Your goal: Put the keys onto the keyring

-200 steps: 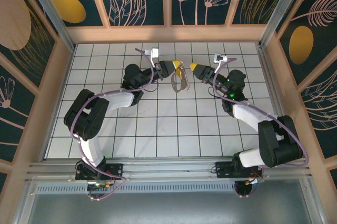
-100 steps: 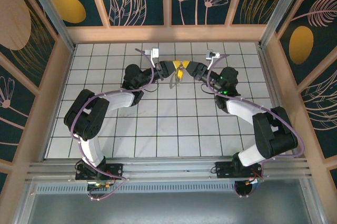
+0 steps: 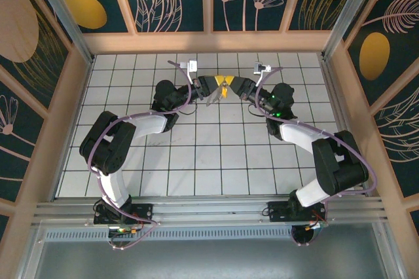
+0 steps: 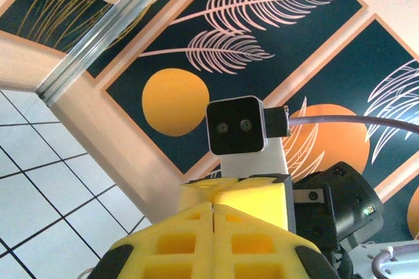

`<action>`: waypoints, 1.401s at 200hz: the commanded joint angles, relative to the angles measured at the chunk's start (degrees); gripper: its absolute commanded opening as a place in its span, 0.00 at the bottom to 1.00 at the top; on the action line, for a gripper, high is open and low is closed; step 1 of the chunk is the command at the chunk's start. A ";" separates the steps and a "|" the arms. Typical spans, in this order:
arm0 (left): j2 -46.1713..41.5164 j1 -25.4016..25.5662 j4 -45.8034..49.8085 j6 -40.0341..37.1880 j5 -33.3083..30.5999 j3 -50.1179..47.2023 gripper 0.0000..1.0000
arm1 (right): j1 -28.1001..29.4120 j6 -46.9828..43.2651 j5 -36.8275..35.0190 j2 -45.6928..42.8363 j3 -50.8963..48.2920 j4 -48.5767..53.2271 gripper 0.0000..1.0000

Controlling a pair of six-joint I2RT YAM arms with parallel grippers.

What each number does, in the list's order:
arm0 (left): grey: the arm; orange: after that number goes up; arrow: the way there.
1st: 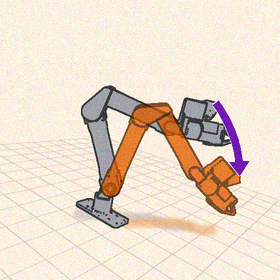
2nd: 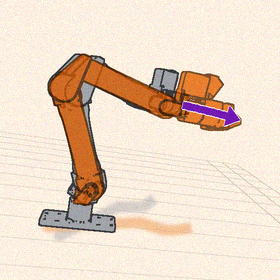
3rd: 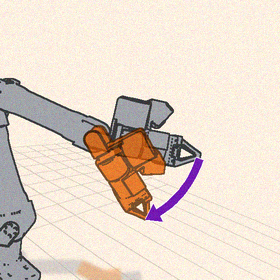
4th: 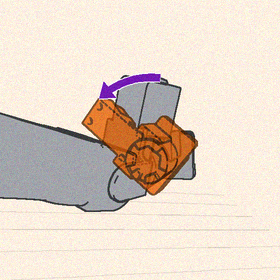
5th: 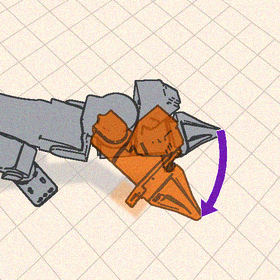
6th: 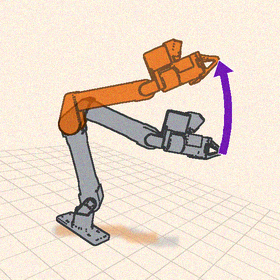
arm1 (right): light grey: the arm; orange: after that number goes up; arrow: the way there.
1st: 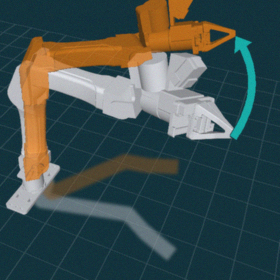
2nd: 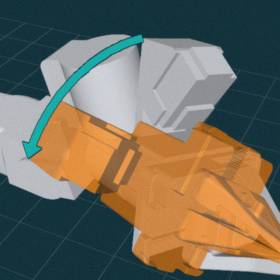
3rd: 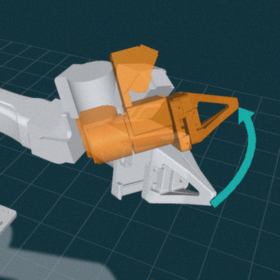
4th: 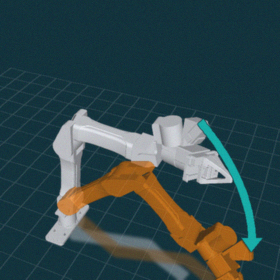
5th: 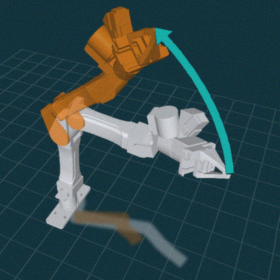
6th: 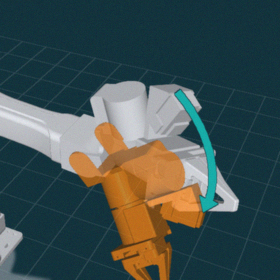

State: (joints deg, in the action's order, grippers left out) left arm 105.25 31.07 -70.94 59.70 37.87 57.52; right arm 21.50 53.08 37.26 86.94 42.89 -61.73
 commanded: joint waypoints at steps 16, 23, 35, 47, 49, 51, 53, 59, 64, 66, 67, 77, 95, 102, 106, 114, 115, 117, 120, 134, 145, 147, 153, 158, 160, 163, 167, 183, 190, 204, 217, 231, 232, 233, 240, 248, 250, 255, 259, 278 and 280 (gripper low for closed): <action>-0.81 0.48 -4.57 0.38 0.37 -0.01 0.00 | 0.26 -0.52 0.75 0.93 2.19 -2.42 0.00; -0.82 0.48 -4.56 0.35 0.37 0.09 0.00 | 0.18 -0.76 1.04 0.89 2.28 -2.19 0.00; -0.90 0.48 -4.07 0.21 0.43 0.18 0.00 | -0.01 -1.61 1.69 0.93 2.66 -1.33 0.00; -1.31 0.40 -1.74 -1.15 0.41 0.62 0.02 | -0.61 -2.97 2.81 1.02 3.38 0.48 0.00; -1.53 0.35 -1.15 -1.49 0.38 0.70 0.03 | -0.76 -3.20 3.08 1.04 3.55 0.83 0.00; -1.58 0.32 -0.72 -1.78 0.30 0.74 0.05 | -0.98 -3.41 3.37 1.11 3.76 1.11 0.00; -1.73 0.24 -0.13 -2.13 0.24 0.82 0.06 | -1.12 -3.62 3.71 1.23 3.93 1.45 0.00; -2.19 0.09 1.33 -3.11 -0.02 1.00 0.11 | -1.71 -4.14 4.96 1.52 4.48 2.43 0.00; -2.58 -0.10 2.42 -3.86 -0.15 1.02 0.17 | -2.26 -4.60 6.09 1.87 5.13 3.14 0.00; -2.75 -0.19 2.72 -4.13 -0.23 1.06 0.19 | -2.54 -4.75 6.61 1.95 5.34 3.40 0.00; -2.85 -0.25 2.95 -4.27 -0.24 1.08 0.20 | -2.70 -4.83 6.82 1.98 5.48 3.52 0.00; -3.48 -0.97 4.55 -5.51 -0.34 1.21 0.28 | -3.86 -5.72 9.41 2.73 6.77 5.13 0.00; -4.22 -2.42 7.23 -7.17 0.37 1.56 0.36 | -5.85 -8.00 14.44 4.21 9.69 9.01 0.00; -4.32 -2.91 8.19 -7.65 0.81 1.75 0.38 | -6.30 -9.29 15.81 4.64 10.98 11.09 0.00; -4.32 -3.17 8.72 -8.00 1.06 1.80 0.39 | -6.57 -10.06 16.65 4.95 11.62 12.21 0.00; -4.18 -3.67 9.78 -8.67 1.68 2.22 0.40 | -7.09 -11.58 18.09 5.46 13.07 14.64 0.00; -4.18 -3.75 9.95 -8.79 1.77 2.28 0.40 | -7.08 -11.76 18.28 5.49 13.26 15.03 0.00; -4.13 -3.85 10.23 -8.89 1.99 2.43 0.41 | -7.15 -12.19 18.64 5.65 13.55 15.65 0.00; -4.06 -3.95 10.65 -9.19 2.40 2.61 0.41 | -7.32 -12.73 19.15 5.88 14.15 16.61 0.00; -3.36 -4.56 12.86 -10.39 4.12 4.08 0.43 | -7.84 -14.92 21.89 6.99 16.57 19.83 0.00; -2.74 -4.83 14.51 -11.48 5.68 5.35 0.43 | -8.12 -16.56 23.27 7.67 18.29 22.13 0.00; -2.59 -4.87 14.82 -11.68 5.96 5.62 0.44 | -8.09 -16.95 23.54 7.82 18.54 22.65 0.00; -2.17 -4.98 16.00 -12.35 6.76 6.41 0.44 | -8.17 -17.88 24.29 8.24 19.41 23.85 0.00; -1.87 -4.98 16.93 -13.03 7.46 7.02 0.45 | -8.19 -18.48 24.94 8.50 20.01 24.95 0.00; -1.76 -5.03 17.31 -13.27 7.63 7.35 0.45 | -8.26 -18.72 25.21 8.62 20.31 25.34 0.00; -1.55 -5.05 17.87 -13.57 8.07 7.74 0.45 | -8.31 -19.18 25.62 8.80 20.71 25.87 0.00; -1.31 -5.05 18.48 -14.05 8.43 8.26 0.45 | -8.27 -19.55 26.27 9.14 21.20 26.52 0.00; -0.30 -5.05 19.65 -14.85 10.43 9.85 0.46 | -8.19 -19.86 28.33 10.27 22.65 27.49 0.00; 0.05 -5.05 19.93 -14.84 10.88 10.45 0.46 | -8.17 -19.81 28.48 10.60 23.01 27.71 0.00; 0.56 -5.06 20.86 -15.41 11.29 11.19 0.46 | -8.17 -19.04 28.74 11.06 23.20 26.78 0.00; 0.66 -5.05 21.90 -16.24 11.18 11.60 0.46 | -8.16 -17.99 28.97 11.30 23.20 25.60 0.00; 0.79 -5.05 22.42 -16.52 11.39 11.91 0.46 | -8.07 -17.41 28.71 11.31 23.05 24.88 0.00; 0.77 -5.05 22.42 -16.49 11.42 11.91 0.46 | -8.10 -17.36 28.69 11.32 23.03 24.85 0.00; 0.80 -5.05 22.42 -16.56 11.43 11.91 0.46 | -8.12 -17.33 28.67 11.32 23.03 24.79 0.00; 0.89 -5.05 22.52 -16.57 11.53 11.96 0.46 | -8.08 -16.99 28.58 11.27 23.02 24.38 0.00; 0.92 -5.05 22.60 -16.72 11.61 12.00 0.46 | -8.00 -16.45 28.57 11.36 22.85 23.68 0.00; 0.90 -5.05 22.64 -16.74 11.62 12.00 0.46 | -7.99 -16.30 28.51 11.27 22.85 23.57 0.00; 0.96 -5.05 22.68 -16.72 11.66 12.00 0.46 | -7.98 -16.05 28.48 11.35 22.78 23.24 0.00; 0.97 -5.05 22.68 -16.81 11.66 12.08 0.46 | -7.96 -15.86 28.40 11.33 22.70 22.91 0.00; 1.27 -5.05 22.55 -16.46 11.88 12.18 0.45 | -7.74 -15.20 28.31 11.43 22.50 22.04 0.00; 1.34 -5.05 22.52 -16.42 11.83 12.18 0.45 | -7.66 -15.20 28.31 11.42 22.50 22.02 0.00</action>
State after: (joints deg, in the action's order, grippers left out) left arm 105.89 26.15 -48.16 44.51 48.12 67.83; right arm 13.58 36.62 64.18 97.80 63.77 -35.77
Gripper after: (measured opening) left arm 0.452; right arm 0.049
